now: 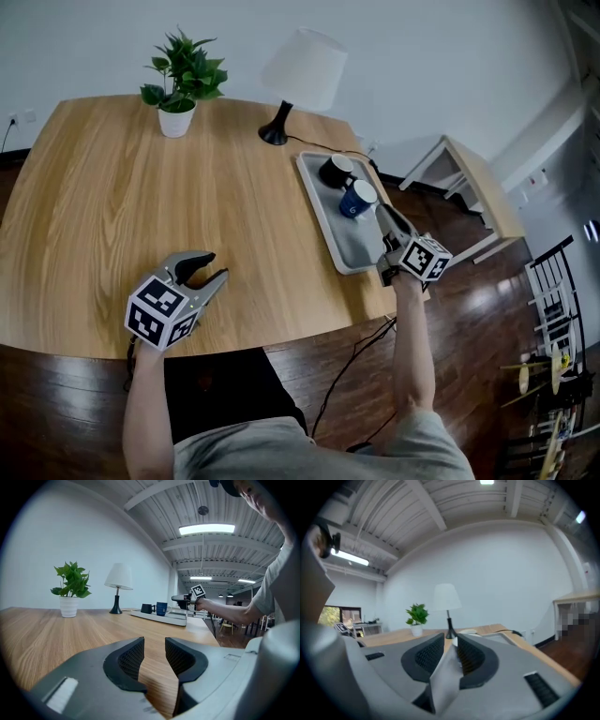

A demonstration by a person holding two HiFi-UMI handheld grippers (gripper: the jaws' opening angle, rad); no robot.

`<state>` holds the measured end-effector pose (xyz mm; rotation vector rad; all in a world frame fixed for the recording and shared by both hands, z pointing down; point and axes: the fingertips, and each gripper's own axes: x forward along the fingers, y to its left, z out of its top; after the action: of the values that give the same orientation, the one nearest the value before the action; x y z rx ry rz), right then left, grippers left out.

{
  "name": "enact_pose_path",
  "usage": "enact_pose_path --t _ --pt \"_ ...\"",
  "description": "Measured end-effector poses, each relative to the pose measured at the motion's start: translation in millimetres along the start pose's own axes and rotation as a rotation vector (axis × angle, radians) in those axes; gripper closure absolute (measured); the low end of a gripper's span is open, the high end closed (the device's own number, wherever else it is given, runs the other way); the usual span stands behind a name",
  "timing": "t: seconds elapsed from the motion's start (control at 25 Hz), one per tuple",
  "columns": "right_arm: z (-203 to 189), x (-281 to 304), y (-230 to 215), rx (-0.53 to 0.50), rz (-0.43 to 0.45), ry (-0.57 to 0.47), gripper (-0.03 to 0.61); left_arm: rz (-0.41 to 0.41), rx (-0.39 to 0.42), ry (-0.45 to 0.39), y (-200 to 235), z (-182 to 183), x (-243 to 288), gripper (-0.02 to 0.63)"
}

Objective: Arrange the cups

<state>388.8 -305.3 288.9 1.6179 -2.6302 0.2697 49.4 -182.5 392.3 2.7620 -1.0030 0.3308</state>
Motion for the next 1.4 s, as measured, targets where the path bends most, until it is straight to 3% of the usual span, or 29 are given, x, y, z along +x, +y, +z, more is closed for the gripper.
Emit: enact_pose_path --t 0.12,0.24,0.36,0.48,0.64,0.88,1.4 --pt "-8 4 97 -0.013 0.197 -0.049 0.480 0.000 0.004 -0.009 0 0 2 0.463" --pt "-45 17 200 -0.127 0.372 0.001 0.479 -0.007 0.007 -0.023 -1 2 4 0.462" --pt "-79 29 274 -0.230 0.480 0.044 0.482 -0.012 0.012 -0.036 -3 2 1 0.462" --pt "-95 42 313 -0.246 0.510 0.050 0.492 -0.016 0.016 -0.049 -5 3 -2 0.462" --pt "-114 51 336 -0.235 0.522 0.062 0.499 -0.013 0.012 -0.042 -6 0 -6 0.462" --pt "-117 54 328 -0.180 0.476 0.085 0.515 -0.018 0.010 -0.046 -6 1 -13 0.463" --pt "-121 58 330 -0.169 0.476 0.094 0.515 -0.009 -0.002 -0.007 -2 -4 -14 0.463"
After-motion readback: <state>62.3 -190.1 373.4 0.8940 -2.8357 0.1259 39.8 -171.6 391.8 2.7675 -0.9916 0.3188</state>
